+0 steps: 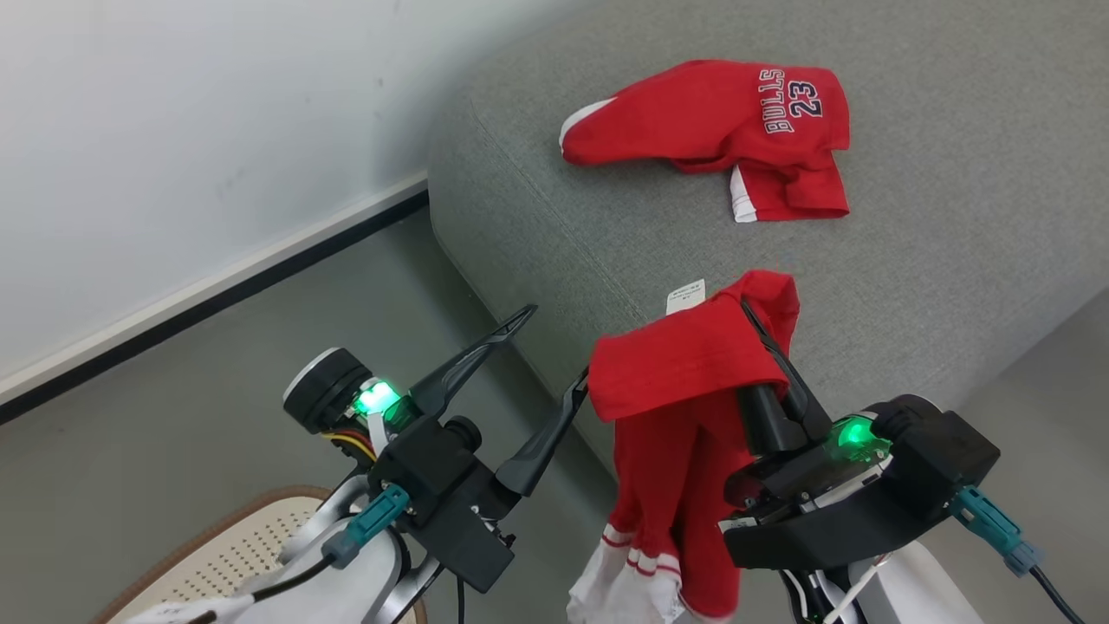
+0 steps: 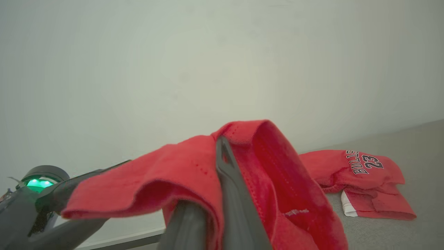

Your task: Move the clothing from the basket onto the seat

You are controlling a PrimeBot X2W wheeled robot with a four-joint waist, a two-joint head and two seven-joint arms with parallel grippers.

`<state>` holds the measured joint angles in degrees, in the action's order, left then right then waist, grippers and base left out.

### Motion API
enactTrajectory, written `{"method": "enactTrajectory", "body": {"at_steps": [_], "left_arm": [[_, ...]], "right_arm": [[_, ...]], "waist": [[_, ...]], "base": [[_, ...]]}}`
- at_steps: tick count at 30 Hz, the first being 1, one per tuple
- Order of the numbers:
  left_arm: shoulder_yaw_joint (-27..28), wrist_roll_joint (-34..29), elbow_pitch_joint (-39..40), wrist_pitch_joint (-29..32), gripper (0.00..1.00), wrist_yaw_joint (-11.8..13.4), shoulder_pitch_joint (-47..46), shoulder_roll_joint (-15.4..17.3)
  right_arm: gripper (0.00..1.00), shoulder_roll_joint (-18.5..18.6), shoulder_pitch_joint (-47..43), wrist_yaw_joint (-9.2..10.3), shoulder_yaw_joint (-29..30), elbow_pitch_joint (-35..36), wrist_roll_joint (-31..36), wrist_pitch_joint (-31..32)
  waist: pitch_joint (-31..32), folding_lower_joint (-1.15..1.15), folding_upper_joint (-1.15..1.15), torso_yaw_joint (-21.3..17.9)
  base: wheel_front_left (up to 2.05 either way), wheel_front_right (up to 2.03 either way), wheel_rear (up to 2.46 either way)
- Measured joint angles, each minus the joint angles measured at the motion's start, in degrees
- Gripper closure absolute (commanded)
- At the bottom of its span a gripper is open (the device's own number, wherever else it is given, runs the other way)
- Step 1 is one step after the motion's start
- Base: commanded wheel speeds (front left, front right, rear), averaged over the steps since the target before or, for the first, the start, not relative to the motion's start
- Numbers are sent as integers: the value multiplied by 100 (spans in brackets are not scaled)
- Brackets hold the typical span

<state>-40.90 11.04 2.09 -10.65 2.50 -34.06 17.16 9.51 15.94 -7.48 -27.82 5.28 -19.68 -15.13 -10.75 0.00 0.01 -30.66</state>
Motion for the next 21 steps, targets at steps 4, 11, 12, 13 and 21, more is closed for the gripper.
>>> {"method": "enactTrajectory", "body": {"at_steps": [4, 11, 12, 13, 21], "left_arm": [[-63, 3, -134, -27, 0, -91, -125, -73], [-151, 37, -292, -62, 0, -193, -263, -113], [-159, 43, -291, -73, 0, -197, -266, -113], [-165, 44, -286, -76, 0, -203, -274, -113], [-209, 1, -142, 121, 0, -243, -407, 29]], "right_arm": [[100, -47, -106, 0, 126, 112, 76, 0], [100, -92, -136, 0, 307, 152, 160, 0], [100, -73, -112, 0, 312, 156, 194, 0], [100, -45, -57, 0, 302, 165, 225, 0], [100, 233, 978, 0, 593, 469, 268, 0]], "waist": [[-117, 0, 0, -57], [-222, 0, 0, -95], [-241, 0, 0, -96], [-264, 0, 0, -97], [-617, 0, 0, -99]], "base": [[0, 0, 0], [0, 0, 0], [0, 0, 0], [0, 0, 0], [0, 0, 0]]}}
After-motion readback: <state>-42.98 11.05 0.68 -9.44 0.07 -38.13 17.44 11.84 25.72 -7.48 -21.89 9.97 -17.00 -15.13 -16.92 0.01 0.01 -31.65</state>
